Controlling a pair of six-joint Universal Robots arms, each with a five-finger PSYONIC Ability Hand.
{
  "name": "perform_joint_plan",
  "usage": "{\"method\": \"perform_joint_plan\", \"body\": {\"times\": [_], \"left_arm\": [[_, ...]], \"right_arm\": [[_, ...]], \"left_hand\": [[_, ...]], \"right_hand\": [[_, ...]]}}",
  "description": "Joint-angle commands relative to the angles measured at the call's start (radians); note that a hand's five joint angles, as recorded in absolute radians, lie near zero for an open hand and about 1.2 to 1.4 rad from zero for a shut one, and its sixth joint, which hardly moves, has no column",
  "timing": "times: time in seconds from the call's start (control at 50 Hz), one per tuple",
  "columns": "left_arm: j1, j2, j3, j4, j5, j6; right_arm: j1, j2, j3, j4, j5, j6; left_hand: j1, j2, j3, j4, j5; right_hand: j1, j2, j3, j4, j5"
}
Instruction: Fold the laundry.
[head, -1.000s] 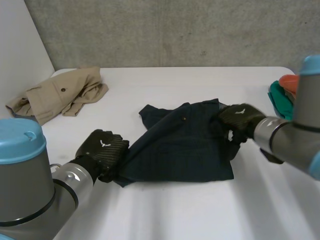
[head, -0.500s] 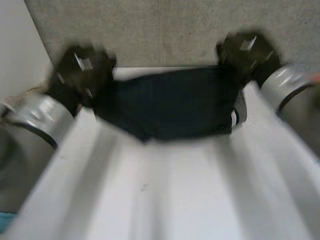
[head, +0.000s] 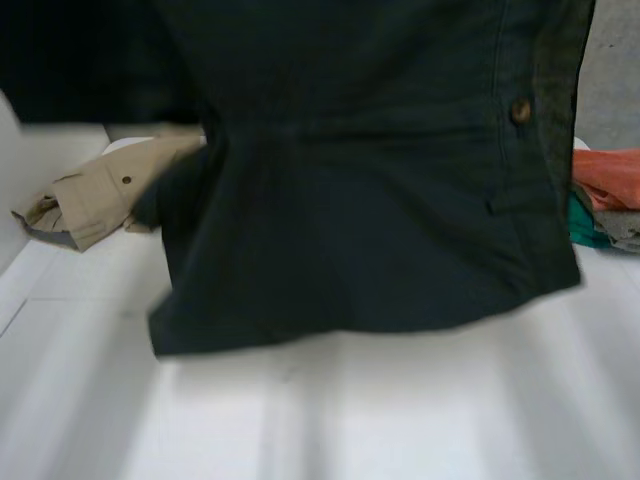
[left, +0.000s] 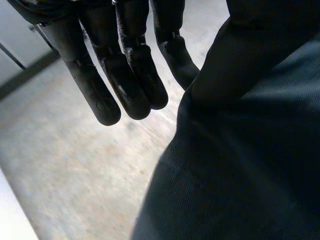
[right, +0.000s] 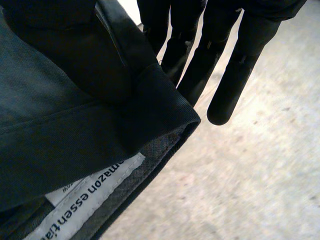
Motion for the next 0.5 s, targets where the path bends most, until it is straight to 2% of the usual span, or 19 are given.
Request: {"method": "perform_joint_plan", "body": {"times": [0.02,0.2,0.3,0.32,0.36,0.38,0.4,0.5], "left_arm": [[0.065,-0.229,-0.047,0.059,0.024,-0.004],[0.108,-0.589,-0.053,0.263,0.022,-0.006],[0.152,-0.807,0.103,0.360,-0.028,-0.032],[0.154,-0.824,0.130,0.357,-0.035,-0.041],[0.157,-0.838,0.172,0.340,-0.052,-0.065],[0.154,-0.841,0.201,0.311,-0.062,-0.094],[0.151,-0.839,0.212,0.296,-0.067,-0.104],[0.128,-0.743,0.160,0.218,-0.090,-0.128]], "right_arm": [[0.043,0.187,0.109,-0.086,0.065,-0.002],[0.092,0.512,0.142,-0.284,0.194,-0.030],[0.118,0.710,0.052,-0.534,0.333,-0.035],[0.123,0.732,0.037,-0.568,0.347,-0.042],[0.125,0.763,-0.002,-0.625,0.372,-0.065],[0.125,0.782,-0.035,-0.645,0.389,-0.091],[0.126,0.789,-0.049,-0.639,0.393,-0.104],[0.118,0.734,-0.066,-0.469,0.369,-0.119]], "left_hand": [[0.250,0.200,0.202,0.193,0.215],[0.250,0.200,0.202,0.193,0.215],[0.250,0.200,0.202,0.193,0.215],[0.250,0.200,0.202,0.193,0.215],[-0.287,-0.337,-0.334,-0.344,-0.322],[-0.865,-0.915,-0.913,-0.922,-0.900],[-0.971,-1.022,-1.019,-1.029,-1.007],[-0.971,-1.022,-1.019,-1.029,-1.007]], "right_hand": [[0.296,0.224,0.211,0.201,0.217],[0.296,0.224,0.211,0.201,0.217],[0.296,0.224,0.211,0.201,0.217],[0.005,-0.067,-0.080,-0.090,-0.074],[-0.772,-0.845,-0.857,-0.867,-0.851],[-0.925,-0.998,-1.011,-1.021,-1.005],[-0.925,-0.998,-1.011,-1.021,-1.005],[-0.925,-0.998,-1.011,-1.021,-1.005]]}}
